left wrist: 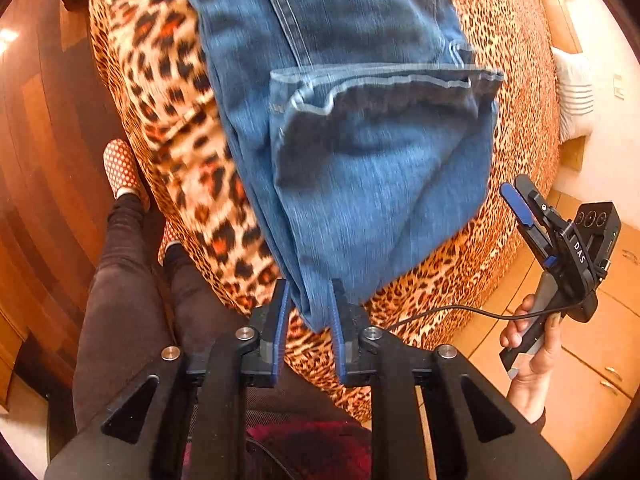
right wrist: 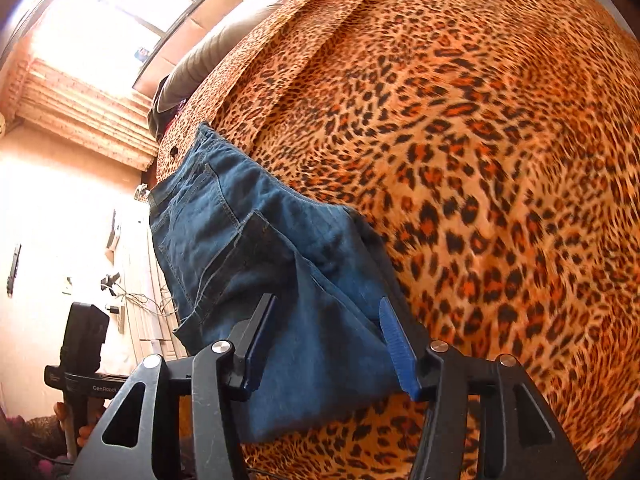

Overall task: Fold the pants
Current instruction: 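Grasp the folded jeans edge with the left gripper while the right gripper grasps the leg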

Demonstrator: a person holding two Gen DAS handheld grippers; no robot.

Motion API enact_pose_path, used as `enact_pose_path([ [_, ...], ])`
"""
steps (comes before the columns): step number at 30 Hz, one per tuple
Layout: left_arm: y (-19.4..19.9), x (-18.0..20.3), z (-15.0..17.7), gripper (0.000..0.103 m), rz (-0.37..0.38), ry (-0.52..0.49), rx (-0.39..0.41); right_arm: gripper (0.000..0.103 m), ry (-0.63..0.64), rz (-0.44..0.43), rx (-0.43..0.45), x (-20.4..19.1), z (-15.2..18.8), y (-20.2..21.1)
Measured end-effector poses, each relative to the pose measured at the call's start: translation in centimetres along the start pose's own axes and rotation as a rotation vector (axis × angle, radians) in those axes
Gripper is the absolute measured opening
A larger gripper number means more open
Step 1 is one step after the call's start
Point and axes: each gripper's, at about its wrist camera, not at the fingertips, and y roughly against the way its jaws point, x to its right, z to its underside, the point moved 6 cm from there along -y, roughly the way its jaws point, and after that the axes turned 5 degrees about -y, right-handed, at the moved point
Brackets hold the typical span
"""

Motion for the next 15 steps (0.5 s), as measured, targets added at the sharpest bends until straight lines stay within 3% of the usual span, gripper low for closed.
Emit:
enact_pose_path([
  [6, -3.1, 2.3, 1.4, 0.020, 0.008, 0.013, -0.099, 0.055, -0.169, 0.000, -0.044, 3.4, 4.1, -1.8],
  [9, -4.1, 3.6, 0.7, 0.020, -0.010, 0.006, -0.094, 0.055, -0.270, -0.079, -0.021, 4.1, 5.1, -2.8],
  [11, -4.6, 4.1, 0.6, 0.019, -0.005, 0.021, -0.112, 0.024, -0.311, -0.122, 0.033, 4.3, 4.8, -2.7],
  [12, -4.7, 4.3, 0.6, 0.017, -0.003, 0.030, -0.110, 0.015, -0.337, -0.133, 0.039, 4.5, 4.7, -2.4],
  [14, -5.4, 4.1, 0.7, 0.015, -0.006, 0.036, -0.124, 0.014, -0.328, -0.177, 0.075, 4.2, 4.3, -0.4],
  [15, -6.1, 3.6, 0.7, 0.015, 0.003, 0.072, -0.148, 0.014, -0.277, -0.142, 0.087, 3.9, 4.1, 0.2],
])
